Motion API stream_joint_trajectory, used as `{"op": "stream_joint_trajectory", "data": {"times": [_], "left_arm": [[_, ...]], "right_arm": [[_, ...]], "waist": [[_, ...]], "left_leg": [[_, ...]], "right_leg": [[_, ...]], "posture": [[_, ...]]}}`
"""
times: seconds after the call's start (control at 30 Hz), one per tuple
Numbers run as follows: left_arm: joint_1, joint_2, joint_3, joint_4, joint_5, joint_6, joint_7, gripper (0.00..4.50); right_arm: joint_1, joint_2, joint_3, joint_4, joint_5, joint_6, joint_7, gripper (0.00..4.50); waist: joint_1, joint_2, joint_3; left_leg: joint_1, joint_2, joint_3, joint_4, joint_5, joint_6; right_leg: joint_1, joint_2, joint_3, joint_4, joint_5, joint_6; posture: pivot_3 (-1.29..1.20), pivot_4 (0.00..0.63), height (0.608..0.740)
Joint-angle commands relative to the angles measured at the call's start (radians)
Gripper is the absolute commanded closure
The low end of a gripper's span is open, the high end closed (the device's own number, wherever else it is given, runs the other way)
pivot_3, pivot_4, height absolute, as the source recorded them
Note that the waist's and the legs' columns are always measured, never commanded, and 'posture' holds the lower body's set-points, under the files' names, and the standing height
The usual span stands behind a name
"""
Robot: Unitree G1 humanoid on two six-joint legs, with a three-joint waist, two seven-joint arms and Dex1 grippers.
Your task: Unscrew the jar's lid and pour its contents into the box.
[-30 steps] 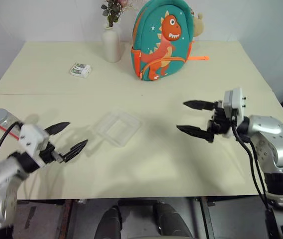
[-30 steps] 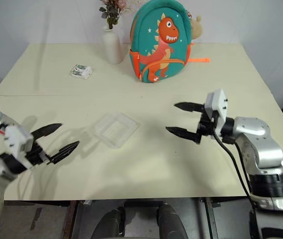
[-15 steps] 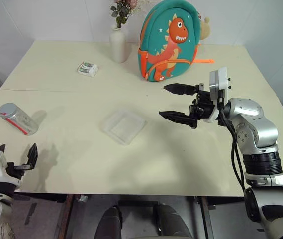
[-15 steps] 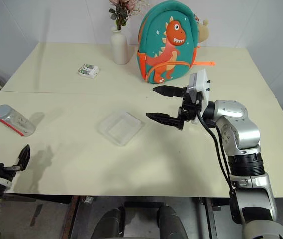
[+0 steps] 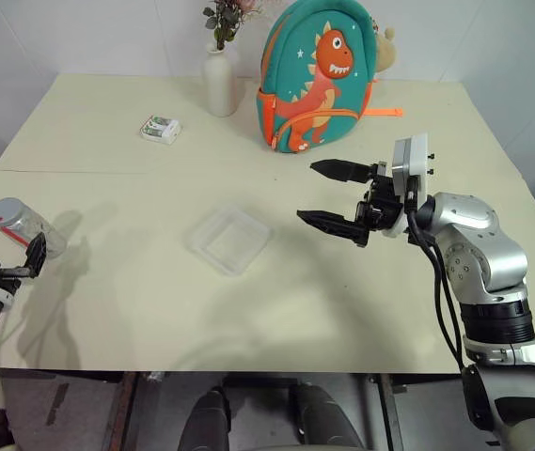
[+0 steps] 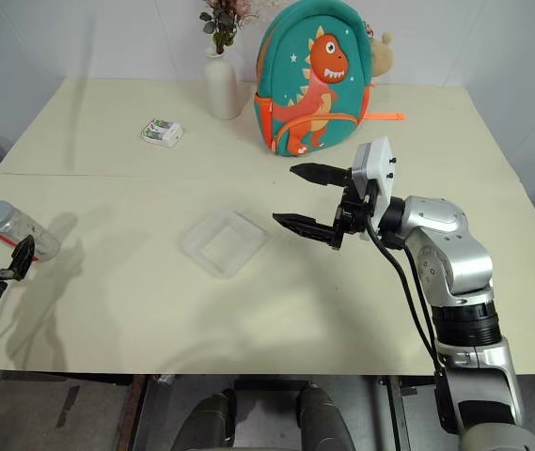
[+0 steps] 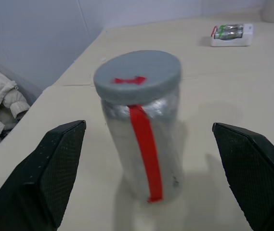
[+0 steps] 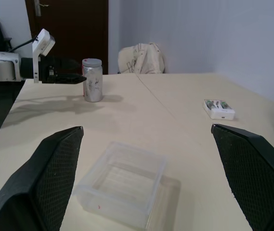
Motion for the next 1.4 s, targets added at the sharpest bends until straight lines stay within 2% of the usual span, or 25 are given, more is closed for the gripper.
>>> {"op": "stream_joint_trajectory", "data": {"times": [0.03,0.37,0.47,0.63,0.7,0.83,0.97,1.13,1.23,1.4], "left_arm": [[-0.071,0.053,-0.044,0.119,0.029,-0.075,-0.048,0.02],[-0.242,0.127,-0.124,0.424,0.071,-0.203,-0.096,0.02],[-0.262,0.141,-0.137,0.475,0.082,-0.231,-0.106,0.56],[-0.246,0.146,-0.142,0.501,0.079,-0.257,-0.124,2.08],[-0.239,0.146,-0.137,0.504,0.075,-0.267,-0.120,2.51],[-0.220,0.094,-0.132,0.338,-0.013,-0.236,-0.195,2.51],[-0.187,0.061,-0.226,-0.039,-0.126,-0.054,-0.293,2.51],[-0.187,0.114,-0.358,-0.345,-0.258,0.207,-0.425,2.51],[-0.237,0.152,-0.427,-0.436,-0.323,0.356,-0.480,2.51],[-0.327,0.172,-0.525,-0.465,-0.342,0.494,-0.536,2.51]], "right_arm": [[0.013,-0.012,-0.043,-0.063,0.024,0.005,-0.025,0.00],[0.071,-0.015,-0.074,-0.136,0.045,0.034,-0.089,0.00],[0.079,-0.016,-0.080,-0.149,0.050,0.039,-0.099,0.00],[0.083,-0.013,-0.084,-0.154,0.051,0.038,-0.109,0.00],[0.081,-0.009,-0.086,-0.152,0.054,0.038,-0.113,0.00],[0.081,-0.009,-0.078,-0.141,0.049,0.033,-0.107,0.00],[0.075,-0.015,-0.077,-0.132,0.046,0.037,-0.103,0.00],[0.049,-0.026,-0.064,-0.161,0.063,0.127,-0.143,0.00],[0.022,-0.025,-0.051,-0.211,0.091,0.204,-0.174,0.00],[-0.029,-0.011,-0.025,-0.282,0.127,0.320,-0.246,0.00]], "waist": [[0.000,0.000,0.000],[-0.003,0.000,0.000],[-0.001,0.000,0.000],[-0.001,0.000,0.000],[-0.001,0.000,0.000],[0.000,0.000,0.000],[0.008,-0.001,0.000],[0.000,-0.001,0.000],[-0.008,0.000,0.000],[-0.022,0.000,0.000]], "left_leg": [[0.000,0.000,0.000,0.000,0.000,0.000],[0.000,0.001,0.000,0.000,0.000,0.000],[0.000,0.000,0.000,0.000,0.000,0.000],[0.000,0.001,0.000,0.000,0.000,0.000],[0.000,0.001,0.000,0.000,0.000,0.000],[0.000,0.001,0.000,0.000,0.000,0.000],[-0.001,0.001,-0.001,0.001,0.000,0.000],[-0.001,0.000,0.000,0.001,0.000,0.000],[0.000,0.001,0.000,0.001,0.000,0.000],[0.000,0.001,0.000,0.001,0.000,0.000]], "right_leg": [[0.000,0.000,0.000,0.000,0.000,0.000],[-0.001,0.000,0.000,0.001,0.000,0.000],[0.000,0.000,0.000,0.001,0.000,0.000],[0.000,0.000,0.000,0.002,0.000,0.000],[0.000,0.000,0.000,0.002,0.000,0.000],[0.000,0.000,0.000,0.002,0.000,0.000],[0.000,-0.001,-0.001,0.002,0.000,0.000],[0.000,-0.001,-0.001,0.002,0.000,0.001],[0.000,0.001,0.001,0.003,0.000,0.000],[0.000,0.002,0.000,0.004,0.000,0.000]], "posture": [[0.00,0.150,0.740],[0.00,0.150,0.740],[0.00,0.150,0.740],[0.00,0.150,0.740],[0.00,0.150,0.740],[0.00,0.150,0.740],[0.00,0.150,0.740],[0.00,0.150,0.740],[0.00,0.150,0.740],[0.00,0.150,0.740]]}}
